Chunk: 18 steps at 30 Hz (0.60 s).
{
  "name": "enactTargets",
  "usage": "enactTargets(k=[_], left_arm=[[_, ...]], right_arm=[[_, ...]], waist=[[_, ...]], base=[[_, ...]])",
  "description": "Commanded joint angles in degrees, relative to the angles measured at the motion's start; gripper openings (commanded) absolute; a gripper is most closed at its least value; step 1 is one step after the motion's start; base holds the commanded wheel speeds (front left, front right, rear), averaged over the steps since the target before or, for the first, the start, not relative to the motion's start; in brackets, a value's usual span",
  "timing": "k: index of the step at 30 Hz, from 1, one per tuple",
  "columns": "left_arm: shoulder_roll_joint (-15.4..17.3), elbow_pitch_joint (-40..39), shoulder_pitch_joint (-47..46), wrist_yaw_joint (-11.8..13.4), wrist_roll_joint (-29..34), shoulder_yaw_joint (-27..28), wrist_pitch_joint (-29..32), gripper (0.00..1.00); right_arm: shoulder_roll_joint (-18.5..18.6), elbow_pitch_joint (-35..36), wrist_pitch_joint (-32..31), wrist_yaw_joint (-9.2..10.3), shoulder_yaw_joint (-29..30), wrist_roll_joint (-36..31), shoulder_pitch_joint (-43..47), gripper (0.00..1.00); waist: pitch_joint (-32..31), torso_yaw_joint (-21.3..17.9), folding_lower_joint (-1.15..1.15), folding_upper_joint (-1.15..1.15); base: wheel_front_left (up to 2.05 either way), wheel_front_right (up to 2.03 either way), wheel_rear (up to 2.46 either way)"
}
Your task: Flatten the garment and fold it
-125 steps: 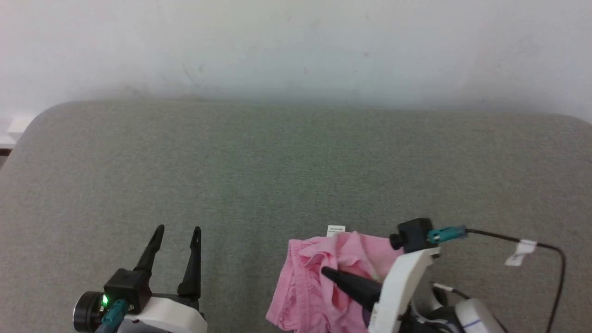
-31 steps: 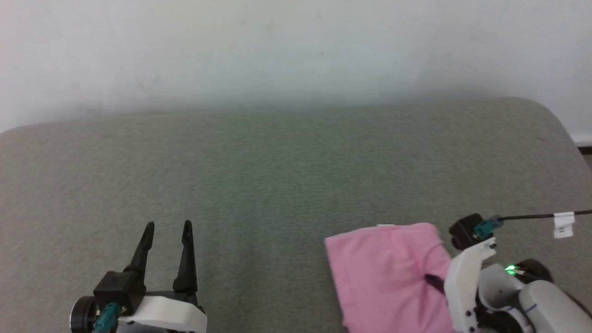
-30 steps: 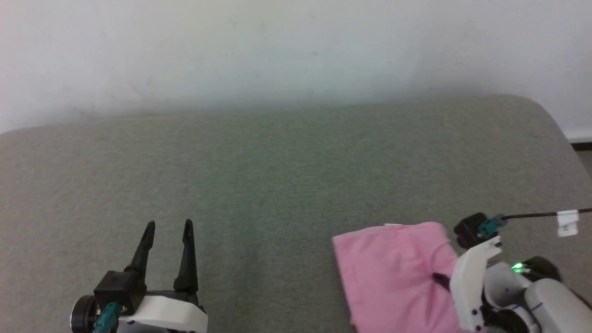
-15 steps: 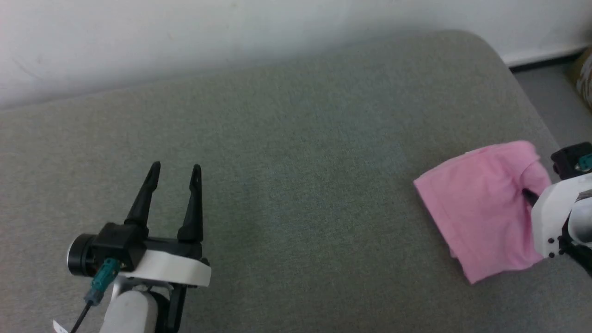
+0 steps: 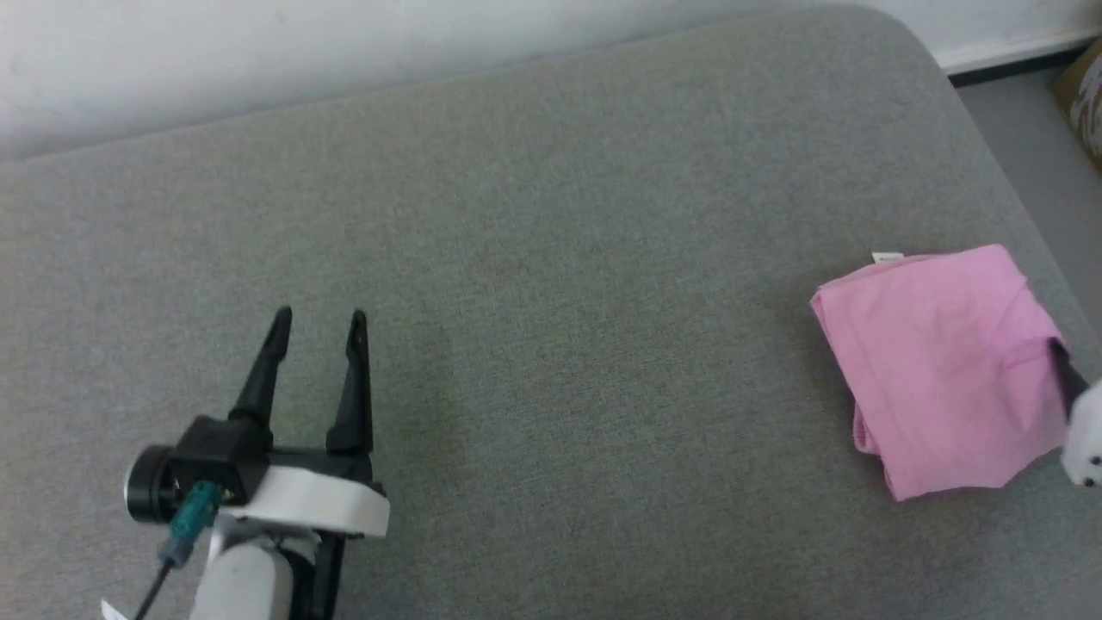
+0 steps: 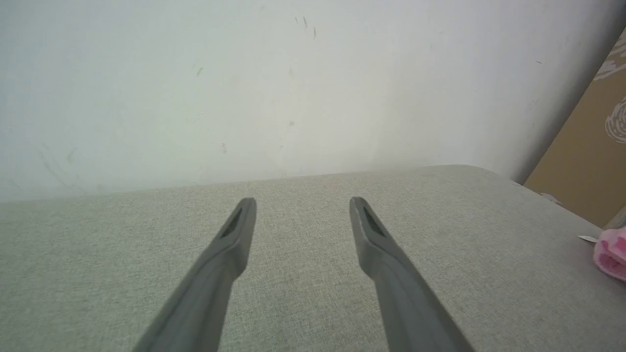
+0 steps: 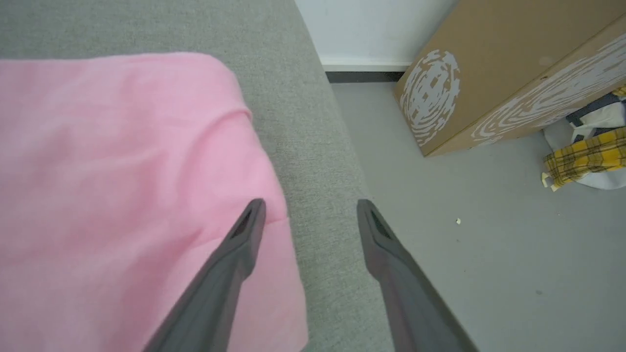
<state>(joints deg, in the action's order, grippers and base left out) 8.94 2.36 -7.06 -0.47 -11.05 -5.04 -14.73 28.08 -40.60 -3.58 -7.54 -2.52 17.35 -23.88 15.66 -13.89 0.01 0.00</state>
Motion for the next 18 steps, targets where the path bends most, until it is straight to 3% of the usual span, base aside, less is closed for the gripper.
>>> enactTargets(k=[1,7,18], left_arm=[[-0.6,0.4,1.4,0.1,0.2,0.4,-0.3,1.0],[-1.9,1.1,4.6,0.2,0.6,0.9,-0.3,1.0],[-2.5,1.2,7.2,0.6,1.1,3.7,-0.3,1.0]], right_arm=[[0.1,-0.3,2.2,0.05,1.5,-1.3,1.6,1.0],[-2.2,4.7,10.7,0.05,5.9,-5.5,8.0,1.0],[-15.7,21.9,14.0,0.05,1.6,-9.0,14.9,1.0]], waist=[[-4.6,1.5,-0.01,0.0],[-10.1,3.7,-0.01,0.0],[-12.5,9.4,-0.01,0.0]], base=[[0.0,0.0,0.0],[0.0,0.0,0.0],[0.0,0.0,0.0]])
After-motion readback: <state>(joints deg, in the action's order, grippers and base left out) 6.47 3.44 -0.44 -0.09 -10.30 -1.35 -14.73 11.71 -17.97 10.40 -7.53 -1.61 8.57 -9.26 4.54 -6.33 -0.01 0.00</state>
